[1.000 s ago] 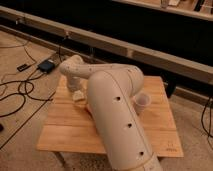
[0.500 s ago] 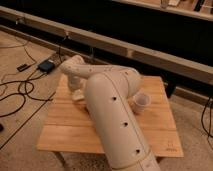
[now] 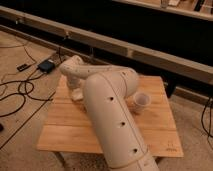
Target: Place the white sponge in the ceramic cup
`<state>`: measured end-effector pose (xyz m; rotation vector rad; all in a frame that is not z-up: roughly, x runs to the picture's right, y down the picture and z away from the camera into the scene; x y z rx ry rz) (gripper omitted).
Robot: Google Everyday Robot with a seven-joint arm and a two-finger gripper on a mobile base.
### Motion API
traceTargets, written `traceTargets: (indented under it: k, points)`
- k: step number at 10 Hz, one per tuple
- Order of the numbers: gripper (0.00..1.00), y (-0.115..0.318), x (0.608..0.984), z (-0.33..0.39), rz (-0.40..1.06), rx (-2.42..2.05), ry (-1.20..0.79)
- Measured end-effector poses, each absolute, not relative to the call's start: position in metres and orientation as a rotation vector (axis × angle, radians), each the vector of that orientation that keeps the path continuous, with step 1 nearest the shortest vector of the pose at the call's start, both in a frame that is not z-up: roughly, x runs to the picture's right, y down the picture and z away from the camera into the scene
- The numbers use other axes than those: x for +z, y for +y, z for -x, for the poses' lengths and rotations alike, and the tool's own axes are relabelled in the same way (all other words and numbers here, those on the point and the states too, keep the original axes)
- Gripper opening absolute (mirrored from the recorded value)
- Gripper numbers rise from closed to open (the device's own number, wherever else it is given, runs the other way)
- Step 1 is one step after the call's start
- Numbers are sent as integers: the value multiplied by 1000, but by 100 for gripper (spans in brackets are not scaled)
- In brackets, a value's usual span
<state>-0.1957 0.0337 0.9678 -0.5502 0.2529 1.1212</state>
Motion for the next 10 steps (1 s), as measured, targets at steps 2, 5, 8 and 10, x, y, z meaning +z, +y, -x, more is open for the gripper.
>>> traceTargets:
  k: [2, 5, 8, 10]
  points:
    - [65, 37, 970, 201, 541, 1103, 256]
    - [65, 40, 975, 203, 534, 1093, 266]
    - [65, 36, 980, 200, 521, 1106, 271]
    - [65, 30, 982, 197, 510, 1125, 270]
